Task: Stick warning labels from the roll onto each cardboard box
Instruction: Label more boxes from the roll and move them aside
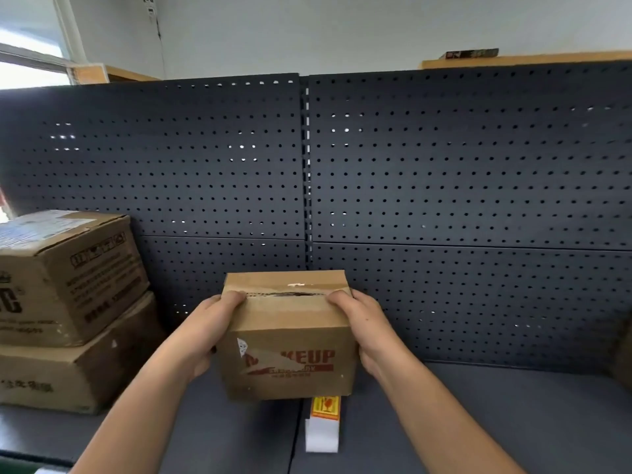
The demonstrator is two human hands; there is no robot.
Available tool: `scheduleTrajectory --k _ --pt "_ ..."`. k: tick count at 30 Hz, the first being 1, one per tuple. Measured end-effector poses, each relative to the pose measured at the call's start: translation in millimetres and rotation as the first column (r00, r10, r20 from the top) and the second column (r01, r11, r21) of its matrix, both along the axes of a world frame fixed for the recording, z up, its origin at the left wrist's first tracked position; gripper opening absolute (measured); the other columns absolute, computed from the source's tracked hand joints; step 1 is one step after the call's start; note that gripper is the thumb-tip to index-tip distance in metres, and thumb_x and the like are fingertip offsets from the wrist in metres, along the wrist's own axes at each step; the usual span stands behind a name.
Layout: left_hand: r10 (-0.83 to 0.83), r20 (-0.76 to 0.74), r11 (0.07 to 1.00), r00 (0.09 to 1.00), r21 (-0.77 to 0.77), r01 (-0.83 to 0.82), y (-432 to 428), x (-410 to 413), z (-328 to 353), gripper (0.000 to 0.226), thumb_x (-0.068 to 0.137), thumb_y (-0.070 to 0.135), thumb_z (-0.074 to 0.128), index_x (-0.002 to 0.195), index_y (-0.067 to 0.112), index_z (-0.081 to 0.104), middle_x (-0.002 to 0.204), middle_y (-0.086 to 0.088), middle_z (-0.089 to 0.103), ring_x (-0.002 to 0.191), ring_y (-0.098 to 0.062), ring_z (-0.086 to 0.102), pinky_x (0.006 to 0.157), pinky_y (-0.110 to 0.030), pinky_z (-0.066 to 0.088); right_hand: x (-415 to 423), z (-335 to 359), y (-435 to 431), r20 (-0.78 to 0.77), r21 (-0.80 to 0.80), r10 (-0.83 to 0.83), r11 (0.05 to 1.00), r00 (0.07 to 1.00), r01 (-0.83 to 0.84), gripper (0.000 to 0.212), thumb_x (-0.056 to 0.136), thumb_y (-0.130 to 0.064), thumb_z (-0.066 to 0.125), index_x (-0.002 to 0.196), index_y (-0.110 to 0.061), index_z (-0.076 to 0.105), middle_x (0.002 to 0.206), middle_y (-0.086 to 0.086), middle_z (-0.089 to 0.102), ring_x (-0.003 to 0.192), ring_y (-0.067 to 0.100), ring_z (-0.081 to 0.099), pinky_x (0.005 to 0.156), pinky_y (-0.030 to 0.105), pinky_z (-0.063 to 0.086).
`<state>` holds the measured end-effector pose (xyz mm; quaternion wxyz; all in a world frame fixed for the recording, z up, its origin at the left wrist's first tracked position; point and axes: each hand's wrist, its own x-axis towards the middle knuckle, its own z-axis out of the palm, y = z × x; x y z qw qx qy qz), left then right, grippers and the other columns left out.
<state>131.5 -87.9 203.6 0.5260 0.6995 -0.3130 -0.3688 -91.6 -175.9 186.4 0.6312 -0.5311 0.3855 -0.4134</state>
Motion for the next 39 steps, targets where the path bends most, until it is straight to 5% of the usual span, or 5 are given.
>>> scheduleTrajectory --k 6,21,26,33,39 --pt "-0.132 0.043 0.991 0.990 0.008 0.132 -15.2 -75.9 -0.2 0.032 0.102 0.047 0.056 0.118 0.020 0.063 0.103 -0.009 0.077 0.090 -0.026 0.071 0.074 -0.036 0.048 -82.5 1.9 -7.0 -0.011 -0.009 -0.071 0.997 0.997 0.071 0.020 0.097 -0.031 0.065 0.108 -0.020 0.079 0.099 0.004 0.081 0.088 0.019 0.072 0.064 0.027 0.052" --pt "-0.264 -0.080 0.964 0.961 0.018 0.266 -59.6 -228.4 -43.0 0.032 0.101 0.044 0.059 0.123 0.020 0.061 0.113 -0.006 0.074 0.104 -0.025 0.071 0.089 -0.042 0.058 -239.4 -24.5 -27.1 -0.085 0.012 -0.285 0.958 0.955 0.287 0.026 0.095 -0.029 0.072 0.119 -0.019 0.067 0.111 0.007 0.074 0.093 0.021 0.070 0.062 0.029 0.051" --pt "-0.293 -0.078 0.955 0.953 0.022 0.296 -67.1 -270.1 -48.9 0.025 0.105 0.038 0.054 0.124 0.022 0.055 0.115 -0.001 0.068 0.104 -0.017 0.065 0.075 -0.029 0.048 -275.7 -37.1 -36.7 -0.093 0.022 -0.289 0.956 0.953 0.292 0.021 0.096 -0.026 0.071 0.115 -0.019 0.069 0.111 0.008 0.074 0.093 0.021 0.069 0.064 0.029 0.050" --pt "-0.307 -0.058 0.951 0.950 0.027 0.309 -88.7 -300.0 -61.8 0.017 0.103 0.038 0.055 0.114 0.025 0.058 0.116 -0.003 0.069 0.107 -0.021 0.067 0.091 -0.036 0.053 -307.5 -54.0 -53.8 -0.098 0.036 -0.309 0.949 0.946 0.314 0.022 0.094 -0.027 0.072 0.115 -0.020 0.070 0.110 0.007 0.075 0.096 0.023 0.069 0.068 0.032 0.050" --pt "-0.285 -0.046 0.958 0.957 0.026 0.286 -103.7 -310.1 -60.5 0.015 0.103 0.038 0.056 0.110 0.025 0.060 0.113 -0.003 0.070 0.104 -0.020 0.066 0.077 -0.031 0.050 -316.9 -59.6 -67.7 -0.090 0.045 -0.296 0.953 0.951 0.301 0.024 0.096 -0.029 0.071 0.117 -0.018 0.069 0.111 0.006 0.074 0.096 0.021 0.069 0.067 0.028 0.049"
